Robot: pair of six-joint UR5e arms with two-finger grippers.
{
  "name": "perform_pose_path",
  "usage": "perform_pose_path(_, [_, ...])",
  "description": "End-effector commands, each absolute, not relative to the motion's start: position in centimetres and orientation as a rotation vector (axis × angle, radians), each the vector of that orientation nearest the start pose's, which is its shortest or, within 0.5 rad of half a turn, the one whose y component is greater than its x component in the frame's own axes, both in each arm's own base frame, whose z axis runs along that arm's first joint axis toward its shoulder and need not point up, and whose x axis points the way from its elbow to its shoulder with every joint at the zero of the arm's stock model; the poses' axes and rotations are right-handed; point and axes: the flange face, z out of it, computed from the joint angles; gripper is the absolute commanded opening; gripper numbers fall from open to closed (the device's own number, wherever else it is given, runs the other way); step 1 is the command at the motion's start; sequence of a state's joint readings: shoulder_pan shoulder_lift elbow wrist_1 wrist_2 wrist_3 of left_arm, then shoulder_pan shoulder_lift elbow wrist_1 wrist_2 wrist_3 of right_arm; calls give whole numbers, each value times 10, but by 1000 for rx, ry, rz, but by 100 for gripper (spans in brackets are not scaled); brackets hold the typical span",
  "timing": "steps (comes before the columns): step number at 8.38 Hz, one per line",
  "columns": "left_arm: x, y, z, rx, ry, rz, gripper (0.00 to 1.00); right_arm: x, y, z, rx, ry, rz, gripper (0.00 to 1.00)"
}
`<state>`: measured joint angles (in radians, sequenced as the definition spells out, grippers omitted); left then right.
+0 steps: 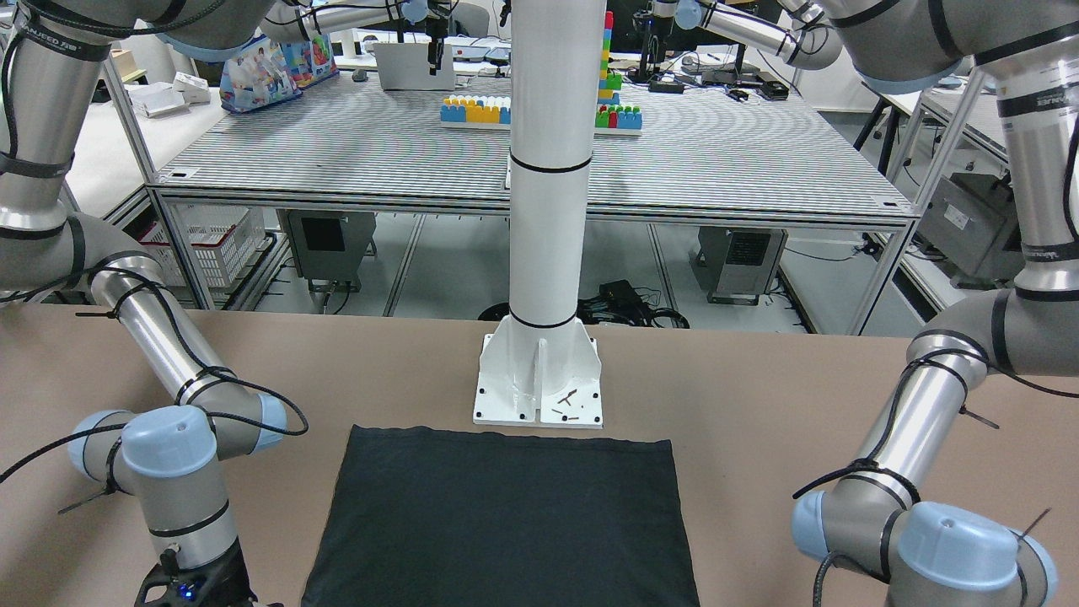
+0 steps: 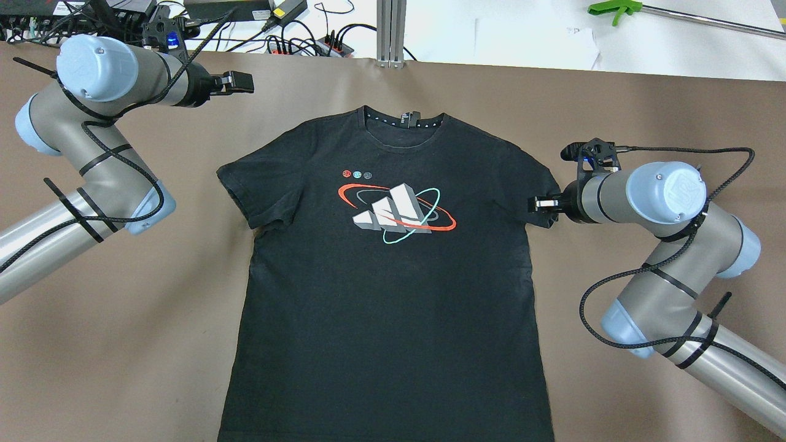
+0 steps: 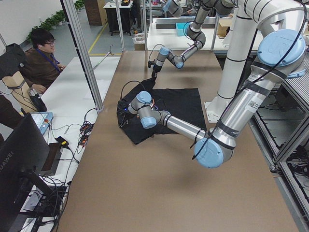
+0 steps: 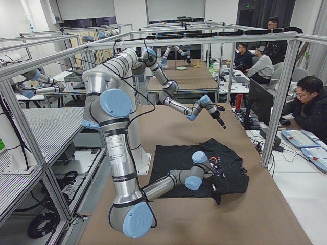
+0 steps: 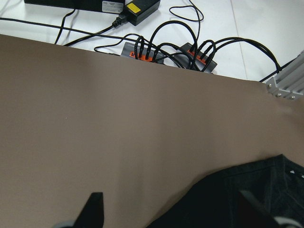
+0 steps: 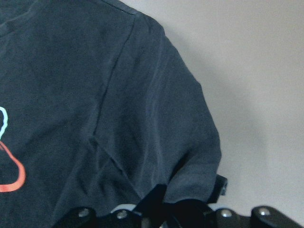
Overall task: Fold clothes
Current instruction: 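Fold the sleeve across the chest with right gripper while left gripper approaches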
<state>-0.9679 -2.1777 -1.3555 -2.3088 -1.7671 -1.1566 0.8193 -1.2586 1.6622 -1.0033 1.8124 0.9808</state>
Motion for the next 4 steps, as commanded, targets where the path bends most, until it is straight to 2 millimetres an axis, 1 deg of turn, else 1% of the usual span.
perform_pose_path(1, [322, -670, 319, 585, 979, -384, 100, -392, -517, 324, 429, -921, 75, 0])
perform_pose_path(2, [322, -670, 320, 587, 975, -386, 100, -416, -520, 316, 401, -933, 99, 0])
perform_pose_path(3, [324, -672, 323, 602, 956, -400, 100, -441, -515, 308, 410, -930, 102, 0])
perform_pose_path(4, [329, -671, 322, 604, 955, -395, 100, -457, -516, 297, 439, -922, 106, 0])
